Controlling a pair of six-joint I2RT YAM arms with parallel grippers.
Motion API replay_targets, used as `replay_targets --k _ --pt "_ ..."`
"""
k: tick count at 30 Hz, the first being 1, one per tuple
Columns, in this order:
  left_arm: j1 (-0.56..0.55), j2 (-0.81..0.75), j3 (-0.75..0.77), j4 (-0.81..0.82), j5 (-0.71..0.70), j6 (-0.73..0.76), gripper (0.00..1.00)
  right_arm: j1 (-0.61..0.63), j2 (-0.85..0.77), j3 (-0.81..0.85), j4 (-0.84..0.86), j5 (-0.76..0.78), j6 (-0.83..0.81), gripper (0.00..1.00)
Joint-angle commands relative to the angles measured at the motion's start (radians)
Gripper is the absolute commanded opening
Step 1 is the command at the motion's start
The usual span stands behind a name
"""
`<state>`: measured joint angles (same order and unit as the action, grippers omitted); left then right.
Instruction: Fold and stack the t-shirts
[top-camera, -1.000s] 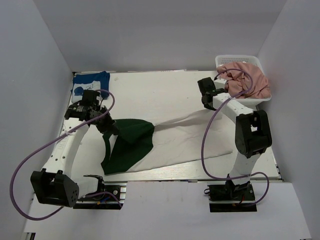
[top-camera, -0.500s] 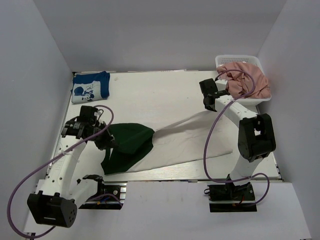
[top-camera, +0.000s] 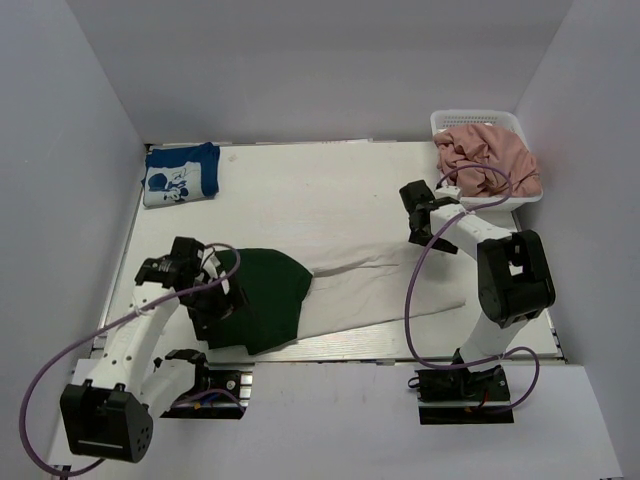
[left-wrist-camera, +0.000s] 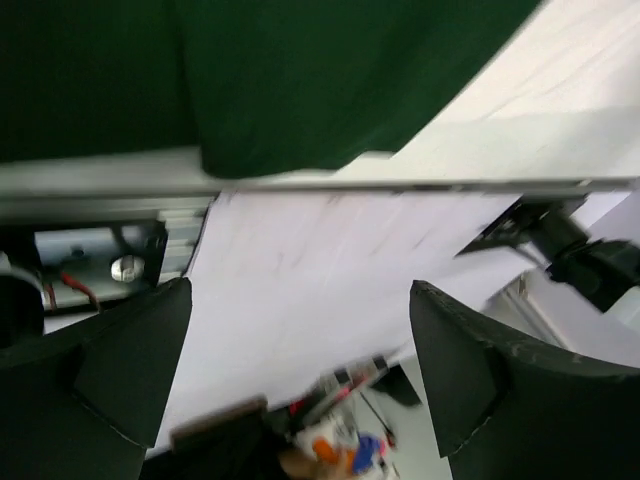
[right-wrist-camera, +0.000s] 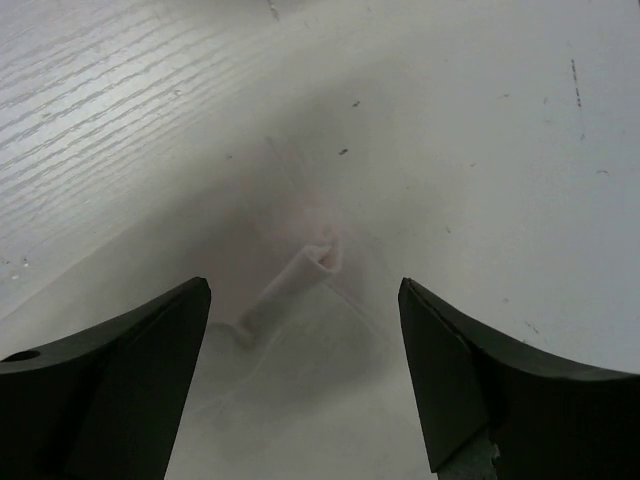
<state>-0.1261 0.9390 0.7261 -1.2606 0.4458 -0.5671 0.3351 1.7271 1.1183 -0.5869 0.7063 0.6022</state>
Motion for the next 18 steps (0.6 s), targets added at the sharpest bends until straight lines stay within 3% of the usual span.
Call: replay_targets --k 1,3,7,9,18 --pt "-0.001 0.046 0.142 0.082 -0.053 0.036 1.00 -0.004 -0.049 0.051 -0.080 0.093 0.070 0.83" --pt "-0.001 0.084 0.167 0.196 -0.073 0.036 1.00 -0.005 -0.072 0.052 -0.094 0.114 0.080 0.90" --pt "-0.001 0.157 0.131 0.441 -0.073 -0.026 1.00 -0.002 -0.118 0.029 -0.053 0.091 0.056 0.90" --pt "-0.001 0.208 0.107 0.550 -0.073 -0.037 1.00 -0.007 -0.156 0.002 0.039 -0.014 0.002 0.90" --pt "-0.001 0.556 0.087 0.714 -0.131 -0.048 1.00 -0.027 -0.057 -0.009 0.070 -0.116 0.028 0.87"
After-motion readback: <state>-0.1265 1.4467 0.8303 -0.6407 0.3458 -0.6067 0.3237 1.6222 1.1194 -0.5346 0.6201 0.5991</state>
